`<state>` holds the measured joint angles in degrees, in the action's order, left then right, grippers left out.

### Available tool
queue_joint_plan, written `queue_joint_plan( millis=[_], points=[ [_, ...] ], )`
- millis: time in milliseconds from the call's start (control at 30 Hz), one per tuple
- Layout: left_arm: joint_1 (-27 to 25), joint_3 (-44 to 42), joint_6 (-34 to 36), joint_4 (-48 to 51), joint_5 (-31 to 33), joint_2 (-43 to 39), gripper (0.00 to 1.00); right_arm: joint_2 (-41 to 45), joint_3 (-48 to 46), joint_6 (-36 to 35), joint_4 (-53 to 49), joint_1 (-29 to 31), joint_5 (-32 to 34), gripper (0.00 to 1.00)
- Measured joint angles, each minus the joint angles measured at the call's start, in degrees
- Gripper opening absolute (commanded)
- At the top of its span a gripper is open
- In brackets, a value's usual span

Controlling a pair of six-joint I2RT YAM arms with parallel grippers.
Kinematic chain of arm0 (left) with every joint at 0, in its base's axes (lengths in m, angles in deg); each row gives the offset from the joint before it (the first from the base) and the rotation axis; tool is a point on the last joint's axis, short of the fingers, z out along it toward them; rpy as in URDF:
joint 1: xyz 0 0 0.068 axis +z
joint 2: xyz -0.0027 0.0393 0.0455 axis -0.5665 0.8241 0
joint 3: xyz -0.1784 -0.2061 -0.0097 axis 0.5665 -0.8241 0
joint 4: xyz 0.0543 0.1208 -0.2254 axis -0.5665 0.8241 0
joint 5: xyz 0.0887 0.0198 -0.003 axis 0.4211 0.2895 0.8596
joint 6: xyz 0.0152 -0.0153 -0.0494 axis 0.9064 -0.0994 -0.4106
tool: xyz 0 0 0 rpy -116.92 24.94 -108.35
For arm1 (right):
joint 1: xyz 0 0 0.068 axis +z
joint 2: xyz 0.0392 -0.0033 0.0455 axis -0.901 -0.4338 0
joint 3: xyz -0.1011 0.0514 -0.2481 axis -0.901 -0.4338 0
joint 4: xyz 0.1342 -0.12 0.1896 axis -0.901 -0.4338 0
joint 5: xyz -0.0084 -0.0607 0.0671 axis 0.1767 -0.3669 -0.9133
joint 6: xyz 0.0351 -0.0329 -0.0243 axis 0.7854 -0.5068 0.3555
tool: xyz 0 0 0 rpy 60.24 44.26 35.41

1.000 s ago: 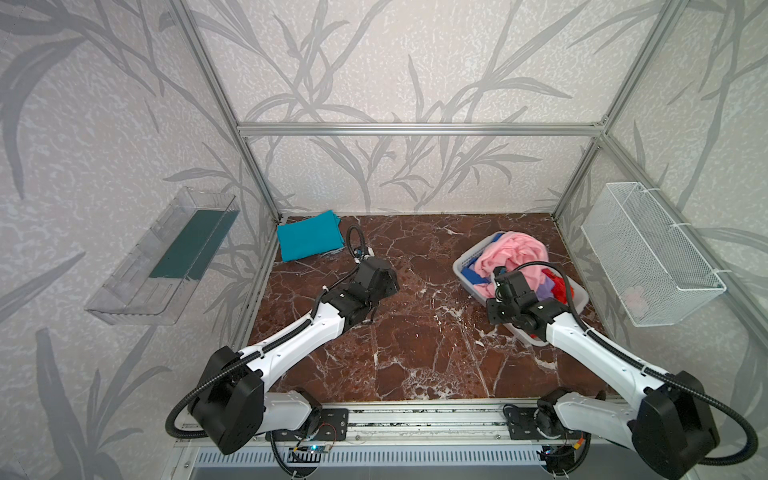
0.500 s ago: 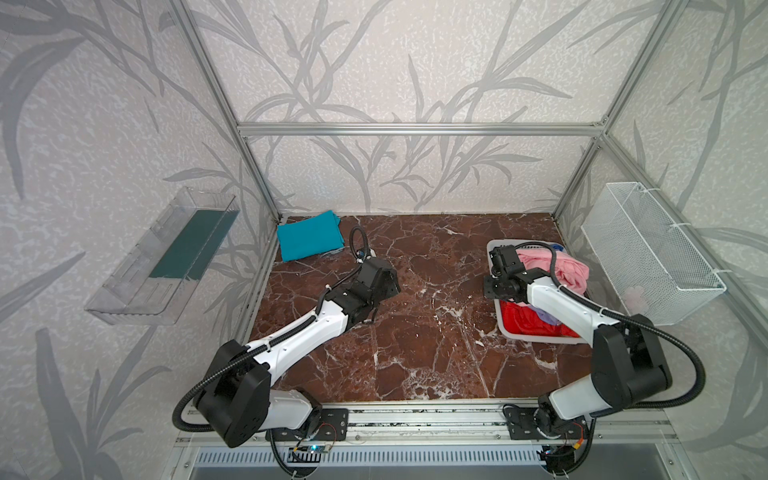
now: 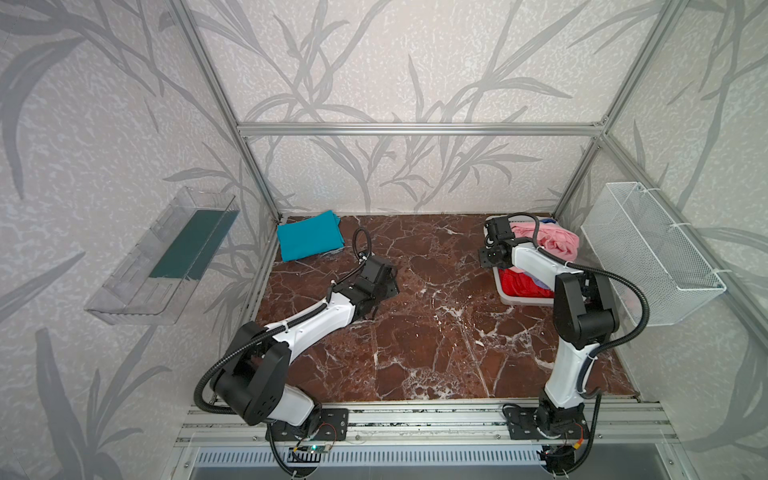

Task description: Fold and stack the t-shirts

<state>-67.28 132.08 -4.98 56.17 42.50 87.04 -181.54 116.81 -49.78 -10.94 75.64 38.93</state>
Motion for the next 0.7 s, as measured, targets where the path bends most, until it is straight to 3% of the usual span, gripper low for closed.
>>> queue_joint_plan(
  millis=[167, 500, 700],
  points=[
    [0.00, 0.33, 0.04, -0.48, -0.76, 0.66, 0.60, 2.12, 0.50, -0.68, 0.00, -0.28, -0.59, 0.85],
    [0.02, 0.33, 0.48, -1.03, -1.62, 0.98, 0.64, 14.71, -2.12, -0.63, 1.73, -3.82, 3.21, 0.87],
    [0.61, 0.33, 0.96, -1.16, -1.64, 0.98, 0.64, 14.60, -3.19, -1.14, 2.19, -6.12, 6.78, 0.88]
  ],
)
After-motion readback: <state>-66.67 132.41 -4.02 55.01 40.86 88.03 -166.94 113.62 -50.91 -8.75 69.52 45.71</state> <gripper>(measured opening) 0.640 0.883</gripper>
